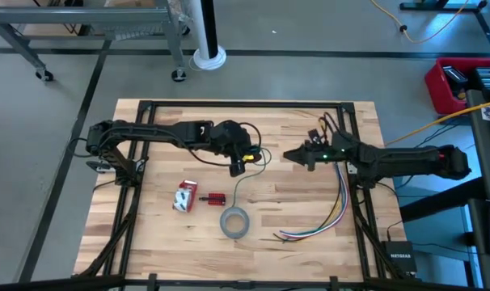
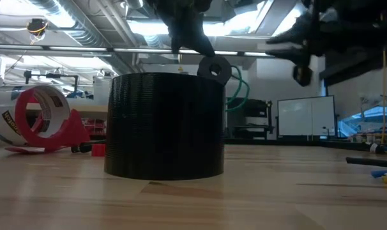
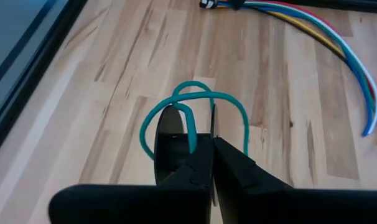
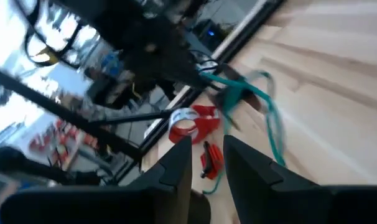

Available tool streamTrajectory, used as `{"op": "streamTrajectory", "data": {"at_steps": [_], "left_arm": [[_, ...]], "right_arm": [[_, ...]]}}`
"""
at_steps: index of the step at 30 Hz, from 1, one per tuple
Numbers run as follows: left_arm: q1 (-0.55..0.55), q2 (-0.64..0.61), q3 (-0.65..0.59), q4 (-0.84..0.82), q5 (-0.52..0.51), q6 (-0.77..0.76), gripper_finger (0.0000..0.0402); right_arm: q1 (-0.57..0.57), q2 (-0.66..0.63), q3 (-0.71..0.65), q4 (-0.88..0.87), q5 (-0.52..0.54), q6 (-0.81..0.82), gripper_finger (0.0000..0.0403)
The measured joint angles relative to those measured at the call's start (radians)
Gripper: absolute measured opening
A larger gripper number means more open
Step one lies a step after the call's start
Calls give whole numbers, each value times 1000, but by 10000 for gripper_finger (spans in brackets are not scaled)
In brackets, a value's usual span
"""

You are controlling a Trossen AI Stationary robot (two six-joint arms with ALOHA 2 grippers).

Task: Coil cords
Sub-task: Prepare the spool

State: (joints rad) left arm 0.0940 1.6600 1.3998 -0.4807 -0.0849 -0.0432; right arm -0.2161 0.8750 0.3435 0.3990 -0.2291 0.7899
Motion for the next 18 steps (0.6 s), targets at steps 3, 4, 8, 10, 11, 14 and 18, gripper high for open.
{"op": "streamTrajectory", "data": {"at_steps": [3, 4, 8, 10, 11, 14, 18], "left_arm": [[5, 0, 0, -11, 0, 6, 0], [5, 0, 0, -16, 0, 8, 0], [5, 0, 0, -19, 0, 10, 0], [6, 0, 0, -19, 0, 10, 0], [6, 0, 0, -20, 0, 10, 0], [7, 0, 0, -36, 0, 10, 0], [7, 0, 0, -44, 0, 10, 0]], "right_arm": [[0, 88, 70, -40, -18, -60, 97], [0, 119, 95, -66, -18, -76, 97], [0, 233, 187, -189, -19, -116, 97], [0, 288, 226, -235, -19, -118, 97], [0, 315, 245, -250, -19, -118, 97], [0, 378, 295, -249, -33, -117, 97], [0, 402, 373, -298, -53, -117, 97]]}}
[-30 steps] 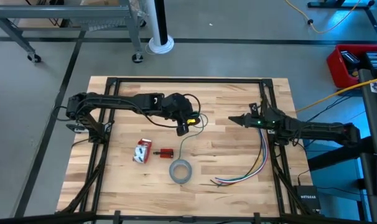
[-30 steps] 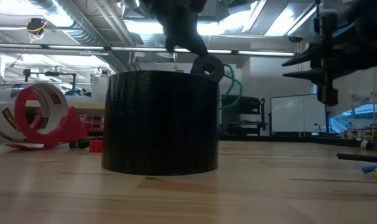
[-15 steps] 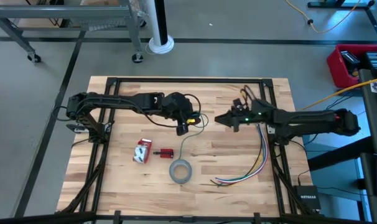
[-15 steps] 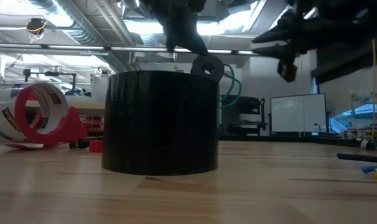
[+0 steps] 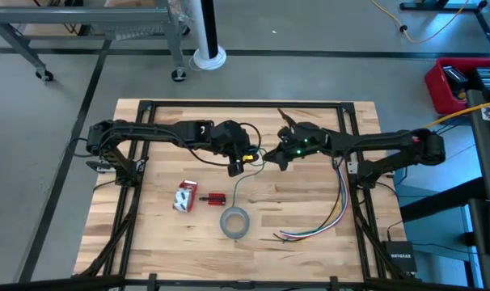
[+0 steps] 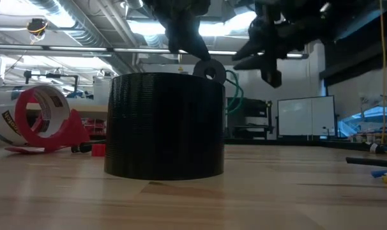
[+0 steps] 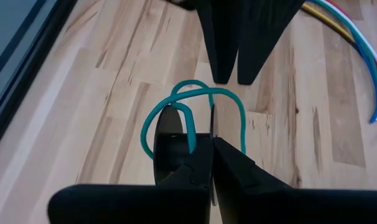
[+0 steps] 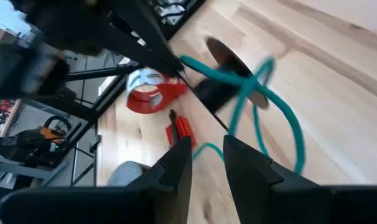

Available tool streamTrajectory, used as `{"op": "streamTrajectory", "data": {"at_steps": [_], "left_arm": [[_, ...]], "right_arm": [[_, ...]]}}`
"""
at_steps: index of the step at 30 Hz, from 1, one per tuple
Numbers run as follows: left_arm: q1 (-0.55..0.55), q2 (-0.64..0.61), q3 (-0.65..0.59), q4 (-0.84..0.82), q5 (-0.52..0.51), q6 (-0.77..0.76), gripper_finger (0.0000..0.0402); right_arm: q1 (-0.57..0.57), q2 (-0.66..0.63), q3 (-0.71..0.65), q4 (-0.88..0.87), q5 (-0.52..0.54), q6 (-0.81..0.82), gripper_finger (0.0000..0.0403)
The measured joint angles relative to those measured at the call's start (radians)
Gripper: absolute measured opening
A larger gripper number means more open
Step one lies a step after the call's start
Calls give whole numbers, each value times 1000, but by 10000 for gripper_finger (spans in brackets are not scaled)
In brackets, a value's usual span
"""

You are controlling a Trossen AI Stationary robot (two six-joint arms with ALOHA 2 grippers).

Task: Coil cords
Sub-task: Prepare the spool

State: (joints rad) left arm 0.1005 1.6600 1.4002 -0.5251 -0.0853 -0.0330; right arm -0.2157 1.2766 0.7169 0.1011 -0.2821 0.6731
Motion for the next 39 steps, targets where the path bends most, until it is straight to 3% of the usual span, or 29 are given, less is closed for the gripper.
{"op": "streamTrajectory", "data": {"at_steps": [6, 39], "left_arm": [[0, 0, 0, 2, -4, -1, 0], [-2, 0, 0, 70, 59, -45, 0]], "right_arm": [[0, 0, 58, -27, 12, -10, 97], [0, 24, 59, -47, -18, -208, 97]]}}
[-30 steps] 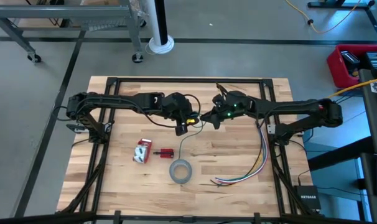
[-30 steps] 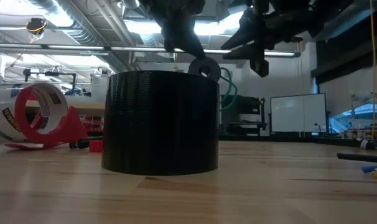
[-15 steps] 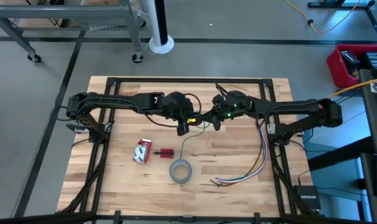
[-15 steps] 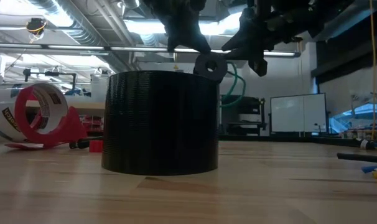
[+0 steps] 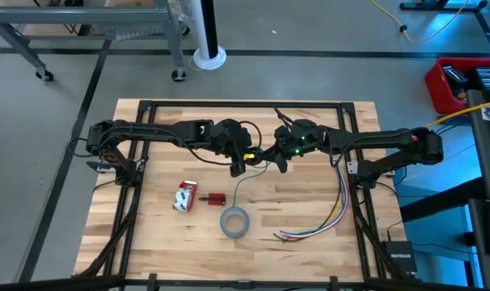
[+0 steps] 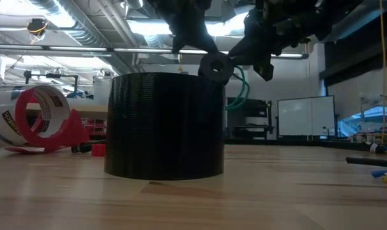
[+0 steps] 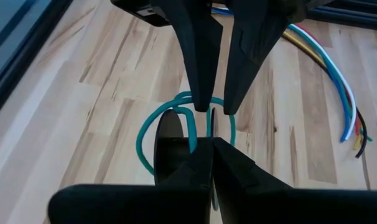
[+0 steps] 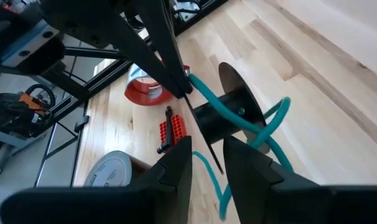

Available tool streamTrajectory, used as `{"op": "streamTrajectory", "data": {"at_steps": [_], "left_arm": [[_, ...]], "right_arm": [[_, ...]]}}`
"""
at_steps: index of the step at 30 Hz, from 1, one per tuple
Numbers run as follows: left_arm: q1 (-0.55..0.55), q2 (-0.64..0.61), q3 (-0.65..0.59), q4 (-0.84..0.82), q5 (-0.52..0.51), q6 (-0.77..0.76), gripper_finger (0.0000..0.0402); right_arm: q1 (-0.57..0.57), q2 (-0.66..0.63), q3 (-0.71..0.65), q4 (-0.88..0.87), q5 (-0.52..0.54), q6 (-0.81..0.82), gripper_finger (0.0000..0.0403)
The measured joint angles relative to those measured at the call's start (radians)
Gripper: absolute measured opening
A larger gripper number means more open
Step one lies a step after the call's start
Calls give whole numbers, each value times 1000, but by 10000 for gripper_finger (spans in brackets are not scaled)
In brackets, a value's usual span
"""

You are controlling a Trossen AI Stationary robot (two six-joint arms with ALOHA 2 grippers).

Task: Coil cords
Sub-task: Prepare the spool

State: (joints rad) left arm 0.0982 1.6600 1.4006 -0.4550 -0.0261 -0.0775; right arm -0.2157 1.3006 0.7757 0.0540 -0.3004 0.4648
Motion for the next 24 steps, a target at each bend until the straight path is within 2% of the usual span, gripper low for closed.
{"op": "streamTrajectory", "data": {"at_steps": [13, 16, 21, 24], "left_arm": [[0, 0, 0, 77, 24, 0, 0], [0, 0, 0, 82, 24, -1, 0], [0, 0, 0, 82, 24, -1, 0], [0, 0, 1, 60, 24, -1, 0]], "right_arm": [[0, 0, 0, 8, 0, 0, 95], [0, 0, 0, 7, 0, 0, 76], [0, 0, 0, 7, -1, 1, 10], [0, 0, 0, 2, -1, 2, 17]]}}
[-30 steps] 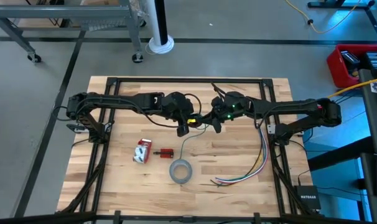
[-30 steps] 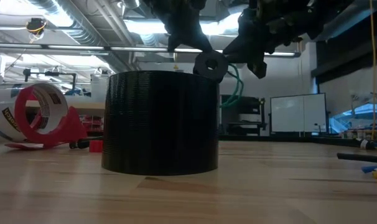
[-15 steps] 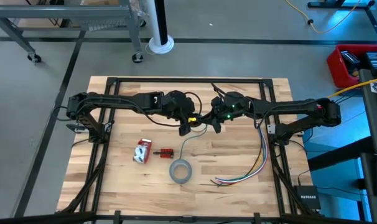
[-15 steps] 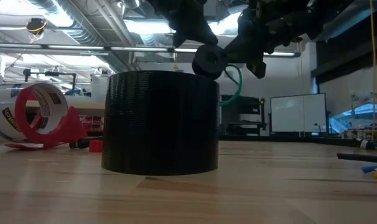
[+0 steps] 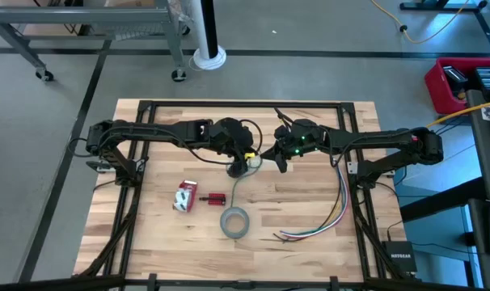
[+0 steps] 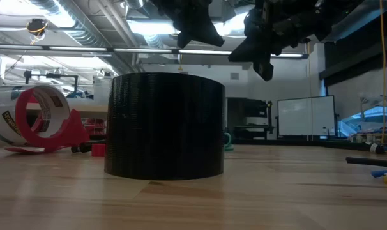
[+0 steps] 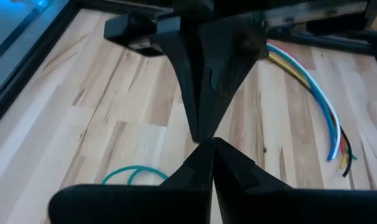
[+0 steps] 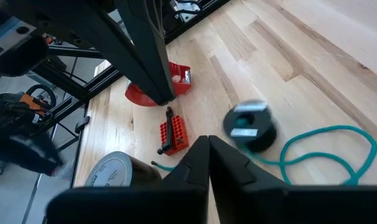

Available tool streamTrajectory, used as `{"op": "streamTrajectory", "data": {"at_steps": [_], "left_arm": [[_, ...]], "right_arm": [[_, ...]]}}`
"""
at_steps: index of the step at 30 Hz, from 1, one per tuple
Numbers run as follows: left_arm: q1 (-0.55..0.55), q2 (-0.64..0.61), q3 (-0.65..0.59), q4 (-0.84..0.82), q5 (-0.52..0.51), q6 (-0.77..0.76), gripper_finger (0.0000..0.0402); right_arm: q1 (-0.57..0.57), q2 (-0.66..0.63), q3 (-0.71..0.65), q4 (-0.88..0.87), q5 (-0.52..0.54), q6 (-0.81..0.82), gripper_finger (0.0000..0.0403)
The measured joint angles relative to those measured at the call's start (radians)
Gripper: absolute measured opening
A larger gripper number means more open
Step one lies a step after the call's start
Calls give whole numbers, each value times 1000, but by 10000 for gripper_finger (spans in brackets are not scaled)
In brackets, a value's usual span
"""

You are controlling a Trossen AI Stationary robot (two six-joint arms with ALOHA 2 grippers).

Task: Coil cords
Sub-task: Prepare the spool

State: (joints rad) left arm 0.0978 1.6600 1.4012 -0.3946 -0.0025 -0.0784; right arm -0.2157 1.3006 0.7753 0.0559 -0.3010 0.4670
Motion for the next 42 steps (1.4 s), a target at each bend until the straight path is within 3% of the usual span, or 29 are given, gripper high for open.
{"op": "streamTrajectory", "data": {"at_steps": [7, 14, 20, 28, 35, 42], "left_arm": [[1, 0, 0, -309, -53, -53, 6], [21, 0, 0, -653, -213, -135, 53], [69, -2, -38, -723, -296, -256, 89], [166, -22, -252, -837, -299, -276, 104], [176, -253, -433, -742, -296, -235, 104], [181, -630, -687, -449, -209, -360, 104]], "right_arm": [[0, 0, 0, -6, 0, 5, 39], [0, 0, 0, -1, 0, -8, 39], [0, 0, 0, -21, 0, 54, 40], [0, -9, 9, -165, -13, 110, 90], [-1, -46, 126, -480, 16, 49, 88], [-1, -81, 143, -641, 199, 24, 67]]}}
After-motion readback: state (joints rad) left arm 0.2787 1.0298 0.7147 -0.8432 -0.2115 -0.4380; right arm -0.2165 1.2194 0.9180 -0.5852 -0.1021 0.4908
